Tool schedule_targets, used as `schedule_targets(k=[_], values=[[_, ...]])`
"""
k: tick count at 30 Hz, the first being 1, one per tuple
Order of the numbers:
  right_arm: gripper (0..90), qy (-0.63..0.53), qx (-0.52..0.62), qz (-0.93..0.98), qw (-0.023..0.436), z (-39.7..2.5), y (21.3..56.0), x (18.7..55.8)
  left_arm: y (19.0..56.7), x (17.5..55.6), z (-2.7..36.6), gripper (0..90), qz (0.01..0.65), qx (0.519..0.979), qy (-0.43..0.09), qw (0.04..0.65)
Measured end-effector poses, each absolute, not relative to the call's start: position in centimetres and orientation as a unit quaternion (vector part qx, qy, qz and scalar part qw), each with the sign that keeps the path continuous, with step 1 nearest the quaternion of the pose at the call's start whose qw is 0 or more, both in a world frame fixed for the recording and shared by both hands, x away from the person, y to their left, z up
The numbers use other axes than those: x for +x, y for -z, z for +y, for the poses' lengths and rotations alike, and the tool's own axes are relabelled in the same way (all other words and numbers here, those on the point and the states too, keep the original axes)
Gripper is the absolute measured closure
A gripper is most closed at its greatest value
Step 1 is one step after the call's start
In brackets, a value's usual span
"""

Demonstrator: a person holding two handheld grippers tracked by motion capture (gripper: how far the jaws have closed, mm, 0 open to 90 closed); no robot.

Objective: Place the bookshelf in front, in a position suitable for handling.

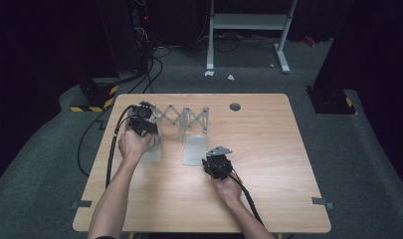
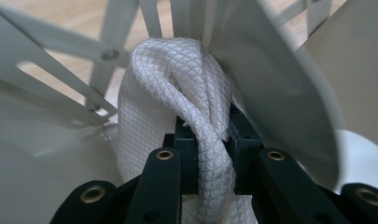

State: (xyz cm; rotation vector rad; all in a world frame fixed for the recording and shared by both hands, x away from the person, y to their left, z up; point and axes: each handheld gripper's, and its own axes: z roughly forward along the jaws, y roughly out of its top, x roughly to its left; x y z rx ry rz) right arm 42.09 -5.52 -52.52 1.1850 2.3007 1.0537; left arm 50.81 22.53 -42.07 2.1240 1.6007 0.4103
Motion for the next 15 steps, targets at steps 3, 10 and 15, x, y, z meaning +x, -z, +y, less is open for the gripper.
schedule_targets(k=[3,10,15], values=[[73.2,-0.372,0.417,0.811,0.172,-5.5,52.5,42.1,43.0,50.8,22.7,77.1,0.585,0.767,-0.137,0.226],[73.0,-0.370,0.413,0.813,0.176,-5.5,52.5,42.1,40.6,49.7,23.2,77.0,0.578,0.752,-0.159,0.274],[73.0,-0.370,0.412,0.813,0.177,-5.4,52.5,42.0,38.4,49.8,23.2,77.0,0.572,0.748,-0.180,0.285]])
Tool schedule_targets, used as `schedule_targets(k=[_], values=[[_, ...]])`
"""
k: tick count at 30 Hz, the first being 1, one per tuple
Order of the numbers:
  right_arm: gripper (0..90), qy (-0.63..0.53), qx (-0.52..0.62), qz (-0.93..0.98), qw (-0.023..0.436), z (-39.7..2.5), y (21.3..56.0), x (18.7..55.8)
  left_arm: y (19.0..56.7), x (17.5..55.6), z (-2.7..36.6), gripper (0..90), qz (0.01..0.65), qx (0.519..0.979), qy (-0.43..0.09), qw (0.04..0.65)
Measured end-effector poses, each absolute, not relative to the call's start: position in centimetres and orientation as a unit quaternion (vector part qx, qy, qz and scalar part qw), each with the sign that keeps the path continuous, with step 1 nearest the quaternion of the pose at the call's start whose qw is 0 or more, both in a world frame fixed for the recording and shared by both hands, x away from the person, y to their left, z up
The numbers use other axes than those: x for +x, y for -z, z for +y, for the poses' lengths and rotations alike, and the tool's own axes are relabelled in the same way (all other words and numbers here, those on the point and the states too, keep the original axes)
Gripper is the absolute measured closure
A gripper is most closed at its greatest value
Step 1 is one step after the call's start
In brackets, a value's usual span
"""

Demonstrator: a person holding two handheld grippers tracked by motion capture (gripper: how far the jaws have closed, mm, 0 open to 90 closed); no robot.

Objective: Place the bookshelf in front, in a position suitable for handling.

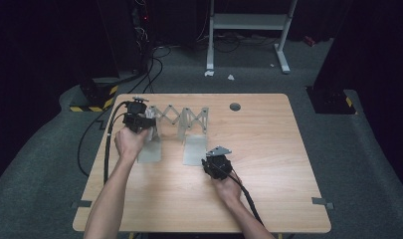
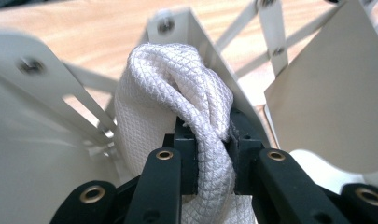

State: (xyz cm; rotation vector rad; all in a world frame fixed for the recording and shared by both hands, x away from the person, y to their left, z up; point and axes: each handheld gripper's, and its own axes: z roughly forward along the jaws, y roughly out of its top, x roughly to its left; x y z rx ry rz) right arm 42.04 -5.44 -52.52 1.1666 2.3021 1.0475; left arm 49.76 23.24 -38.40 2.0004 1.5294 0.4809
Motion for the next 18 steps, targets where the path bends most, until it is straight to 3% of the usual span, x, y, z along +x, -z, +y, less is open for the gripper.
schedule_targets(k=[5,12,18], values=[[73.0,-0.370,0.414,0.813,0.175,-5.5,52.5,42.0,40.4,50.3,23.2,77.1,0.589,0.741,-0.162,0.281],[72.8,-0.371,0.414,0.813,0.175,-5.4,52.5,42.0,43.9,50.3,22.1,77.8,0.585,0.764,-0.144,0.232],[72.7,-0.371,0.414,0.813,0.175,-5.4,52.5,42.0,42.8,50.0,22.7,77.7,0.583,0.757,-0.148,0.256]])
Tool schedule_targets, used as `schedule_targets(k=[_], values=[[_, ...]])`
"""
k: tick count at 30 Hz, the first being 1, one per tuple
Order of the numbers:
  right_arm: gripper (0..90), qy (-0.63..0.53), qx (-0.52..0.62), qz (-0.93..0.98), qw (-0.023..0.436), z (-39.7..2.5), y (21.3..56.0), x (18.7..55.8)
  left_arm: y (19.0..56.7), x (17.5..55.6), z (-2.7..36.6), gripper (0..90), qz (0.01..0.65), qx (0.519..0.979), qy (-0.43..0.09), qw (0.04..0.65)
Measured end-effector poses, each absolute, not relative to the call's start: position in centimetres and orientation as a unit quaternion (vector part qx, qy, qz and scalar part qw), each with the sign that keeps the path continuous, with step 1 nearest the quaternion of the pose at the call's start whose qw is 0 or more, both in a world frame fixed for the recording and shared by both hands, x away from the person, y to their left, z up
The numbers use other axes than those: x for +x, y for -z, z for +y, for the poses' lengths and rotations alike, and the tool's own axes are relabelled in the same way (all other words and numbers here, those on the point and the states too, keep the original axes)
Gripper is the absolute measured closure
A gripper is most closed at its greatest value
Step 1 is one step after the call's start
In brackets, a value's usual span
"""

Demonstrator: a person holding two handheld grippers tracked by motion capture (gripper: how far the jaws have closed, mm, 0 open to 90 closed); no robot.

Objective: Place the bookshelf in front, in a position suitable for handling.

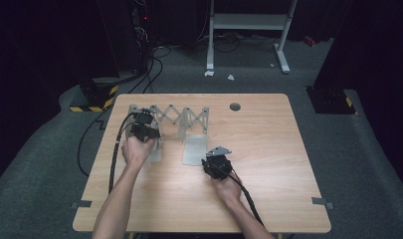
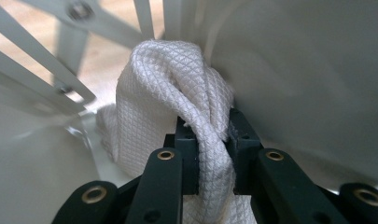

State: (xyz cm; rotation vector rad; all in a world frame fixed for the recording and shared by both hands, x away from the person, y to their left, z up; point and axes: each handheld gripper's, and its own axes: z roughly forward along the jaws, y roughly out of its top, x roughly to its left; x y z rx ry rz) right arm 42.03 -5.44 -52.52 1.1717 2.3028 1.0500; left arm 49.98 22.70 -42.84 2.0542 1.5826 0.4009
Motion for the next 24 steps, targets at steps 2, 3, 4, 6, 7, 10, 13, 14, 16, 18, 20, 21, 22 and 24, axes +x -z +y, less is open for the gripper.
schedule_targets(k=[2,3,4,6,7,10,13,14,16,18,20,21,22,24], values=[[72.7,-0.370,0.415,0.812,0.175,-5.4,52.5,42.0,41.5,49.8,23.0,77.7,0.582,0.748,-0.155,0.277],[72.8,-0.370,0.415,0.813,0.175,-5.4,52.5,42.0,40.8,49.7,23.1,77.6,0.580,0.746,-0.163,0.282],[72.8,-0.370,0.413,0.813,0.176,-5.4,52.5,42.0,40.3,49.6,23.2,77.6,0.579,0.744,-0.166,0.289],[72.8,-0.370,0.413,0.813,0.177,-5.4,52.5,42.0,39.6,49.7,23.3,77.6,0.580,0.738,-0.167,0.301],[72.8,-0.370,0.415,0.813,0.176,-5.4,52.5,42.0,39.5,49.9,23.5,77.6,0.580,0.737,-0.166,0.304],[72.7,-0.370,0.415,0.813,0.175,-5.4,52.5,42.0,39.5,50.3,23.7,77.7,0.582,0.733,-0.160,0.313],[72.7,-0.370,0.416,0.812,0.174,-5.4,52.5,42.0,40.1,50.7,23.5,77.7,0.588,0.732,-0.158,0.305],[72.7,-0.370,0.416,0.812,0.174,-5.4,52.5,42.0,40.3,50.8,23.4,77.7,0.588,0.736,-0.159,0.296],[72.7,-0.370,0.416,0.812,0.174,-5.4,52.5,42.0,41.0,50.8,23.1,77.7,0.589,0.741,-0.157,0.283],[72.6,-0.370,0.416,0.812,0.174,-5.4,52.5,42.0,41.7,50.9,23.0,77.7,0.590,0.747,-0.149,0.268],[72.7,-0.370,0.416,0.812,0.174,-5.4,52.5,42.0,42.1,50.9,22.9,77.6,0.589,0.749,-0.149,0.263],[72.6,-0.370,0.416,0.812,0.174,-5.4,52.5,42.0,41.9,50.9,23.0,77.7,0.591,0.746,-0.148,0.269],[72.6,-0.370,0.414,0.813,0.175,-5.4,52.5,42.0,41.6,50.8,23.1,77.6,0.592,0.740,-0.151,0.280],[72.6,-0.370,0.414,0.813,0.175,-5.4,52.5,42.0,40.5,50.7,23.5,77.6,0.592,0.730,-0.160,0.301]])
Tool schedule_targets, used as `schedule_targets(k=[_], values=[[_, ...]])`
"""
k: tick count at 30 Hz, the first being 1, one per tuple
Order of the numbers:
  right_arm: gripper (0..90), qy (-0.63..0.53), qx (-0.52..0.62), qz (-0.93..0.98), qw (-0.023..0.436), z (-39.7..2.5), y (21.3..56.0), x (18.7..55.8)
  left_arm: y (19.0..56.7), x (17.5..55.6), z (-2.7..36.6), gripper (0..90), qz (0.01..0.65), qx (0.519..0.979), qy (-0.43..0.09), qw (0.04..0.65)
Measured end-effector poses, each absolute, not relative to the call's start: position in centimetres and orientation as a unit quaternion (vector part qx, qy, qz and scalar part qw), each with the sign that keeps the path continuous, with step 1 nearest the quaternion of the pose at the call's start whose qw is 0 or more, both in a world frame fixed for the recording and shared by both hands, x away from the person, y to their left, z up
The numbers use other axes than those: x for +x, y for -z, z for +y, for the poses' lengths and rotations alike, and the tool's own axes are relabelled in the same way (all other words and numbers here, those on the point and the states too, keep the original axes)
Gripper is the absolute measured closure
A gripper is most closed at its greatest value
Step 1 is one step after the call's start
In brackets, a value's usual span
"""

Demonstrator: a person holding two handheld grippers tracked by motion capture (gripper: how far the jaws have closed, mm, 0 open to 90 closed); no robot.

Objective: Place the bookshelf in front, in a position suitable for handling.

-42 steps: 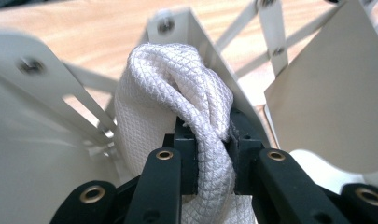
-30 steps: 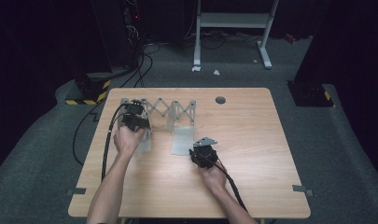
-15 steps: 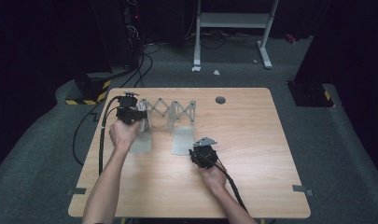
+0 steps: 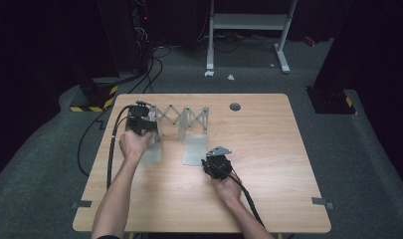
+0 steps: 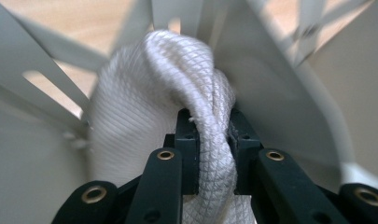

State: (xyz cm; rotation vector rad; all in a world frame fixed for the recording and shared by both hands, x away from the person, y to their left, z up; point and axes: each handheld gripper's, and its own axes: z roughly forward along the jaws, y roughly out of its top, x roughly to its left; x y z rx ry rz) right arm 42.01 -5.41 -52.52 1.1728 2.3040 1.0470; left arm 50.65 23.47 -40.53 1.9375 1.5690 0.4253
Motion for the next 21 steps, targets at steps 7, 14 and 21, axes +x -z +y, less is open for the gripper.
schedule_targets(k=[7,14,21], values=[[72.6,-0.370,0.415,0.813,0.175,-5.4,52.5,42.0,38.4,50.4,23.8,77.5,0.583,0.724,-0.184,0.319],[71.9,-0.370,0.412,0.814,0.175,-5.4,52.5,42.0,42.0,50.0,22.8,77.7,0.583,0.739,-0.157,0.299],[71.8,-0.370,0.413,0.813,0.175,-5.4,52.5,42.0,45.2,49.3,22.1,77.7,0.580,0.756,-0.139,0.271]])
